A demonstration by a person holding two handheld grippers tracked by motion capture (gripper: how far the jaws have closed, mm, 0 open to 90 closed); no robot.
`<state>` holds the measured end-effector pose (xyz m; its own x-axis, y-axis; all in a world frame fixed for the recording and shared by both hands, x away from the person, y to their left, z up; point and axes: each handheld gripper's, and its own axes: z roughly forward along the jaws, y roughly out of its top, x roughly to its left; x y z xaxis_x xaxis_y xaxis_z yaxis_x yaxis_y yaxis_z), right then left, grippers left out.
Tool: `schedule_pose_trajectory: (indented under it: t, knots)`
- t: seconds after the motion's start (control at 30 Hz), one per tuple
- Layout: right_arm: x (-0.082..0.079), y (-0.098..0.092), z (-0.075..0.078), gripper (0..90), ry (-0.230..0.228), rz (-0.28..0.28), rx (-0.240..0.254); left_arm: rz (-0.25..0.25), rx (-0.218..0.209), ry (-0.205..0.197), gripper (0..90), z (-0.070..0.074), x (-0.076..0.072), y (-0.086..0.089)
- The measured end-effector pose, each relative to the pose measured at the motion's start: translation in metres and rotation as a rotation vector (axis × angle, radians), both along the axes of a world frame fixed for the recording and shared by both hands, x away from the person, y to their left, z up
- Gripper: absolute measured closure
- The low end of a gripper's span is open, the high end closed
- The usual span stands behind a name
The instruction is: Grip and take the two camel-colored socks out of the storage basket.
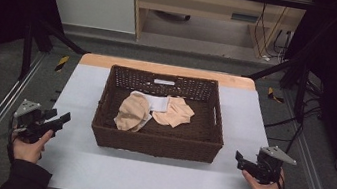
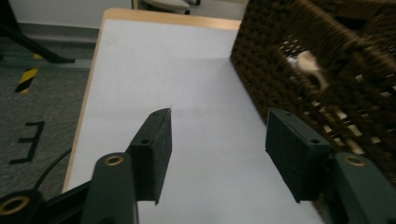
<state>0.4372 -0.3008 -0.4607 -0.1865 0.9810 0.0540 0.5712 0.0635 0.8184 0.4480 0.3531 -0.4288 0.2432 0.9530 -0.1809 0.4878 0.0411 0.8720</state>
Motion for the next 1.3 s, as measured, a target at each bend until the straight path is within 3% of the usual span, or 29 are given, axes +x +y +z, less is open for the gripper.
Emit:
schedule_pose_trajectory:
  t: [0.2,0.73,1.07,1.3]
  knots:
    - [-0.003,0.000,0.002,15.0,-0.016,0.002,-0.001,-0.015,-0.019,-0.048,50.0,0.016,-0.009,-0.006]
    - [-0.003,0.004,0.001,18.2,-0.017,0.008,-0.017,-0.100,-0.037,-0.145,49.7,0.059,-0.026,-0.037]
    - [-0.004,0.004,0.001,20.1,-0.029,0.010,-0.019,-0.123,-0.003,-0.169,42.3,0.073,-0.029,-0.055]
    - [-0.003,0.003,0.001,20.8,-0.032,0.003,-0.017,-0.133,-0.008,-0.175,41.3,0.080,-0.024,-0.063]
